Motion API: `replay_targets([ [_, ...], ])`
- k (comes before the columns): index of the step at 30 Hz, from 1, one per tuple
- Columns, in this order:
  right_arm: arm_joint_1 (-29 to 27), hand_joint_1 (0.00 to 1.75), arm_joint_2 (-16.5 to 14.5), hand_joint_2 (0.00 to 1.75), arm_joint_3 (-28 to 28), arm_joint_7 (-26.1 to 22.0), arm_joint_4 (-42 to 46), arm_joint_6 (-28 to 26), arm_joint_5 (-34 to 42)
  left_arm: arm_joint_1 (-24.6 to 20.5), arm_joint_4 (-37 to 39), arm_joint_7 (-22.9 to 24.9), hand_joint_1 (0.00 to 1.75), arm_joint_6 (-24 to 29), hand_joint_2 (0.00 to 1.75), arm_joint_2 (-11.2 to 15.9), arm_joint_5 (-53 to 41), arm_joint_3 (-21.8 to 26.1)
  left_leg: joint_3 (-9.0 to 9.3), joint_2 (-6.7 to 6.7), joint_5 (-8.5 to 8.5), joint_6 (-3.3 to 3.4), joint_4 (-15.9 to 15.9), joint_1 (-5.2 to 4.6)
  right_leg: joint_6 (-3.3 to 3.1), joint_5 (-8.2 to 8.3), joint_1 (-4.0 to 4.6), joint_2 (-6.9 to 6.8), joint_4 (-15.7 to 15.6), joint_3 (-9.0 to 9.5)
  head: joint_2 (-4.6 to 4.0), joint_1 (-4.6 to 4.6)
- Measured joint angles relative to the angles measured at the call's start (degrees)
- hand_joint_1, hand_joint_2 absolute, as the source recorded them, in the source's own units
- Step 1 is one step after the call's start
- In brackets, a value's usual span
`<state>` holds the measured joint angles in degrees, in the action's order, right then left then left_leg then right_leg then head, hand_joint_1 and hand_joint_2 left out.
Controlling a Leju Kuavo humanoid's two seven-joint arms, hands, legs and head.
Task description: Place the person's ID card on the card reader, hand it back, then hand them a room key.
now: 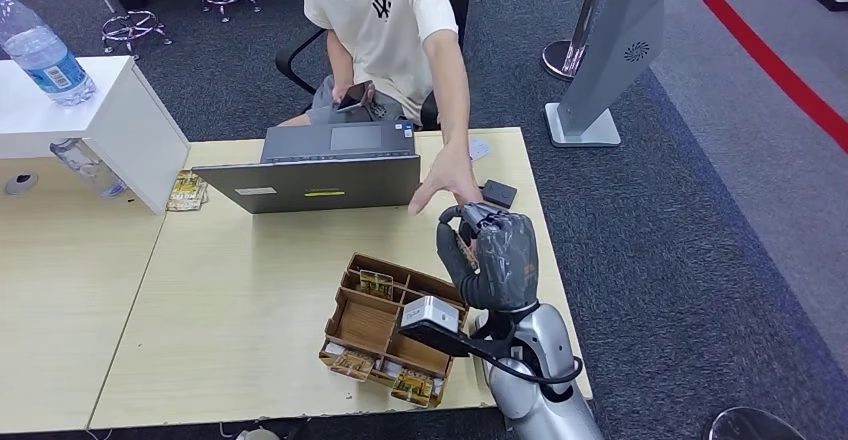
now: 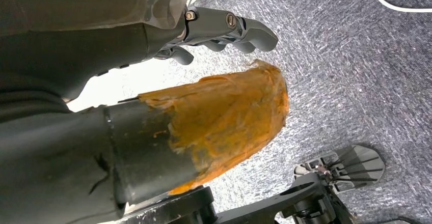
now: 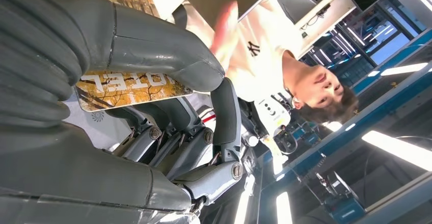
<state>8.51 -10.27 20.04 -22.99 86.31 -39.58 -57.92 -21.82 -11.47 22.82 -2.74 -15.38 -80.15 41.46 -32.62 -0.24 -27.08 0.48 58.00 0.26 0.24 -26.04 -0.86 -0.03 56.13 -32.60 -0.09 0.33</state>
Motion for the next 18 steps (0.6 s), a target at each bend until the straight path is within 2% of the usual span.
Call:
replay_targets([
  [10,1.4,1.75,-0.6,1.75,0.0,-0.5,-0.1,0.0,0.1,-0.3,0.0,0.1,0.0,-0.8,0.0,-0.1,-0.6,0.0,0.0,0.0,0.0,0.0,0.0,0.0,0.0,0.0,0.0,0.0,0.0,0.0,0.0,0.0],
  [18,6.2,1.75,-1.7,1.75,0.2,0.4,-1.2,0.0,-1.0,-1.0,0.0,0.3,0.0,-1.5,0.0,-0.5,-1.8,-0.1,0.0,0.0,0.01,0.0,0.0,0.0,0.0,0.01,0.0,0.0,0.0,0.01,0.0,0.0],
])
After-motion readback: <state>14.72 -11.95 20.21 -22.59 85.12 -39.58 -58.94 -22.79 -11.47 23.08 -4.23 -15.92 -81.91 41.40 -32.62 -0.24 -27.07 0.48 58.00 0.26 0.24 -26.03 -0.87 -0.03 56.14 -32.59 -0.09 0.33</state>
